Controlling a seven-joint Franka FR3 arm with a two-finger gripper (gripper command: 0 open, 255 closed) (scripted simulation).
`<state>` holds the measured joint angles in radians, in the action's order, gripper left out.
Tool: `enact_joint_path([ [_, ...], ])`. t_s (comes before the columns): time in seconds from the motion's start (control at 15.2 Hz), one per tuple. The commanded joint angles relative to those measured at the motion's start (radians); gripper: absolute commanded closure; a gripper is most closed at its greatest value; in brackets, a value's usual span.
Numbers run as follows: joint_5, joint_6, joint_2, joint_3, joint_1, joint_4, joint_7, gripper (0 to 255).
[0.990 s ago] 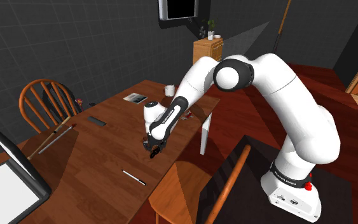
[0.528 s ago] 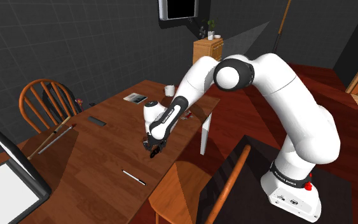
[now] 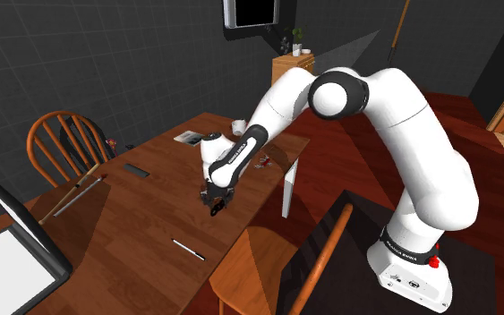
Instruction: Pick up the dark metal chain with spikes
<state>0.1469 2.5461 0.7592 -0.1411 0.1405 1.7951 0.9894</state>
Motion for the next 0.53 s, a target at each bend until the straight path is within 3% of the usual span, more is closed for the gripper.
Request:
enact_joint_path([
  [0.0,-0.003,-0.014,-0.026,-0.004,-0.004,0.012,-0.002,255],
  [0.46,-0.012,-0.055,-0.083,-0.013,-0.011,0.028,-0.007,255],
])
